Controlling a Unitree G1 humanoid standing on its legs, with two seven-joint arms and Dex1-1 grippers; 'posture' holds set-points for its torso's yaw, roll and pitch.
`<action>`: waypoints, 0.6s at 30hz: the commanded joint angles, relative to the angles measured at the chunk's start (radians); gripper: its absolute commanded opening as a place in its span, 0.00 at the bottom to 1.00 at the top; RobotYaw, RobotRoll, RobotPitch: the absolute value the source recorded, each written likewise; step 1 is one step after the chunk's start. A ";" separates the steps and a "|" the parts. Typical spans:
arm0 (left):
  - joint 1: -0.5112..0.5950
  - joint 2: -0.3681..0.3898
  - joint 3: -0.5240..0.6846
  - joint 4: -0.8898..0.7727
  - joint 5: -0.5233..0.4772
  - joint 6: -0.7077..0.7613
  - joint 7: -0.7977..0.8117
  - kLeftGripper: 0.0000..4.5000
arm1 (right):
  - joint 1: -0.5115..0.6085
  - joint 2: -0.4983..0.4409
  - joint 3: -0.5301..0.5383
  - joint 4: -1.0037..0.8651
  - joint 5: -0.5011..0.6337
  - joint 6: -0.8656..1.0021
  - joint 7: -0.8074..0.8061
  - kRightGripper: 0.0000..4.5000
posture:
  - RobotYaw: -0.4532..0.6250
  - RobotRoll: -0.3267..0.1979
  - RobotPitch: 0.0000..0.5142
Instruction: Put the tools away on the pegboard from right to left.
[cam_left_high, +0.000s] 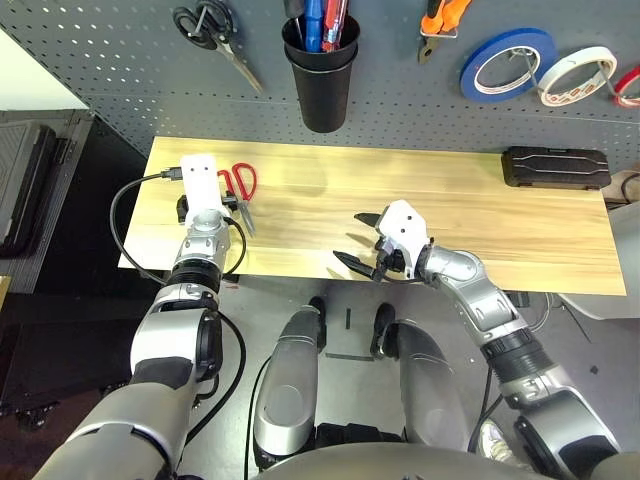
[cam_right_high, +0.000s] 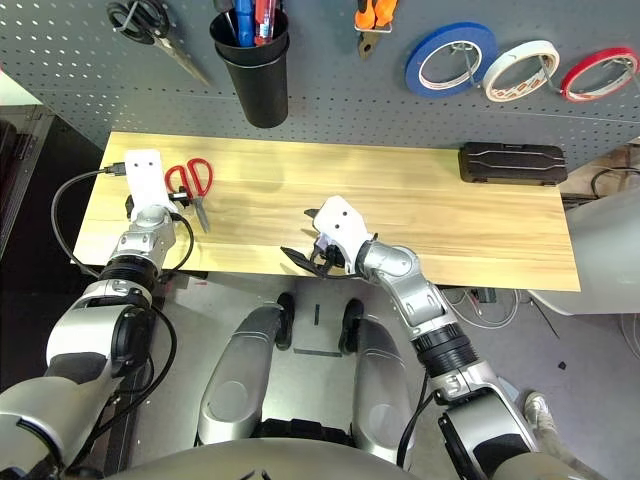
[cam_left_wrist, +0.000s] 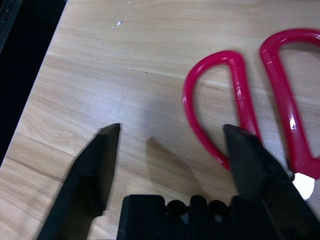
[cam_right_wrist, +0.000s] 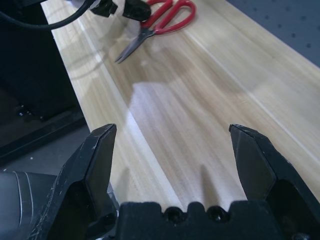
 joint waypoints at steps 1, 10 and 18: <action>0.026 -0.011 -0.004 0.055 0.004 0.028 -0.010 0.63 | 0.032 -0.013 0.000 -0.020 0.011 0.011 0.006 1.00 | 0.60 0.62 0.80; 0.064 -0.058 0.016 -0.006 -0.032 0.069 -0.017 0.01 | 0.034 -0.034 0.000 -0.024 0.039 -0.020 0.054 1.00 | 0.62 0.62 0.77; 0.120 -0.089 0.039 -0.138 -0.045 0.114 0.000 0.01 | 0.012 -0.026 0.009 0.017 0.035 -0.052 0.065 1.00 | 0.64 0.62 0.74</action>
